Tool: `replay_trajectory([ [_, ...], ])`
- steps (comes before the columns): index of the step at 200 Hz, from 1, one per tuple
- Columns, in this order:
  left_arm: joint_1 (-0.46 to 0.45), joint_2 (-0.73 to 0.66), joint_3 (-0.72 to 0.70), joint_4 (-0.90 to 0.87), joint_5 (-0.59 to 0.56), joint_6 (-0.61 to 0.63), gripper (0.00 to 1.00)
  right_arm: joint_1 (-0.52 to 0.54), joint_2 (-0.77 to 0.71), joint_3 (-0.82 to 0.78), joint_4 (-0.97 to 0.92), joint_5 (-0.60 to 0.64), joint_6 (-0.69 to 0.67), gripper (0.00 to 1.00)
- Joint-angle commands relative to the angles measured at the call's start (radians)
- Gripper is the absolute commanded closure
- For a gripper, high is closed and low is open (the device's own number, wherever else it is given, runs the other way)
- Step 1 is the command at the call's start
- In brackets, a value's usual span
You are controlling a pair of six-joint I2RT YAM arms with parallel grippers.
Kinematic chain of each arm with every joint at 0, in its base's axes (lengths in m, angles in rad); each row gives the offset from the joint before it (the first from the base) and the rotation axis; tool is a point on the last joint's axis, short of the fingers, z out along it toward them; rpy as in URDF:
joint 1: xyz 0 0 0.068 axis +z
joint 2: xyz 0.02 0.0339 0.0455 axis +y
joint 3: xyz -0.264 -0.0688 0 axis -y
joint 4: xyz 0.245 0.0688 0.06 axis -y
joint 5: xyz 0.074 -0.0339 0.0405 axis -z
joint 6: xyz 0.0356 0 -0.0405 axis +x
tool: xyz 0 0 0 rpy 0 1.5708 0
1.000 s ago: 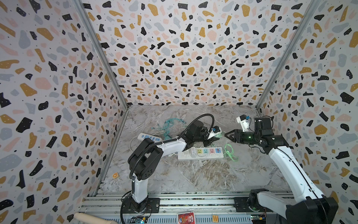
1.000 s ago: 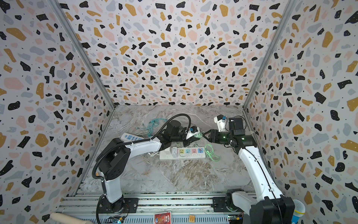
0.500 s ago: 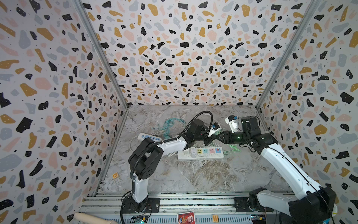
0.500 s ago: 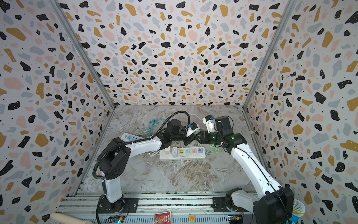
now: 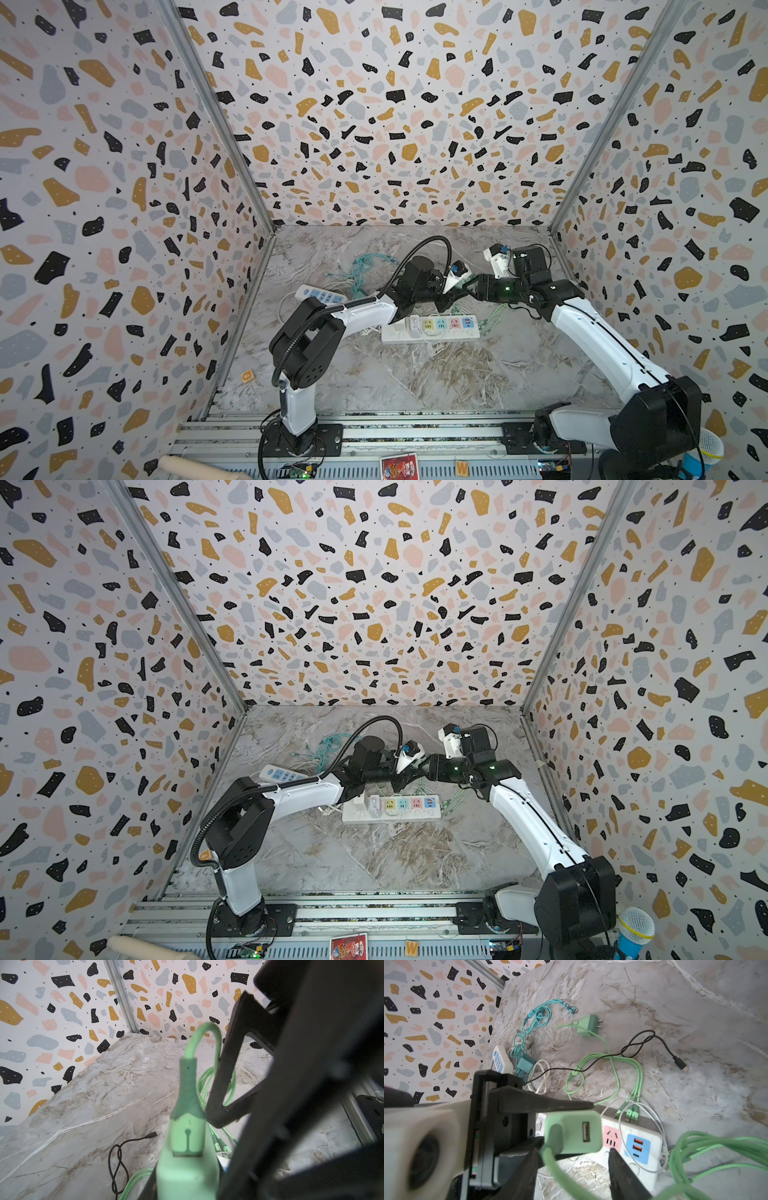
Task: Insert plugs into power strip
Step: Insert the plug into the socket.
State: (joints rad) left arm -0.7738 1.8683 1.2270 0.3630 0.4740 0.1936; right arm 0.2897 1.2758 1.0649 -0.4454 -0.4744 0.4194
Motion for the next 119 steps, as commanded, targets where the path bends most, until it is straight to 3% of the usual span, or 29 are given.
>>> replay_trajectory([
  [1, 0.006, -0.038, -0.008, 0.065, 0.023, -0.011, 0.91, -0.016, 0.002, 0.027, 0.041, -0.020, -0.011, 0.45],
  [119, 0.005, -0.046, -0.012, 0.070, 0.031, -0.008, 0.90, -0.008, 0.048, 0.003, 0.092, -0.131, -0.016, 0.47],
])
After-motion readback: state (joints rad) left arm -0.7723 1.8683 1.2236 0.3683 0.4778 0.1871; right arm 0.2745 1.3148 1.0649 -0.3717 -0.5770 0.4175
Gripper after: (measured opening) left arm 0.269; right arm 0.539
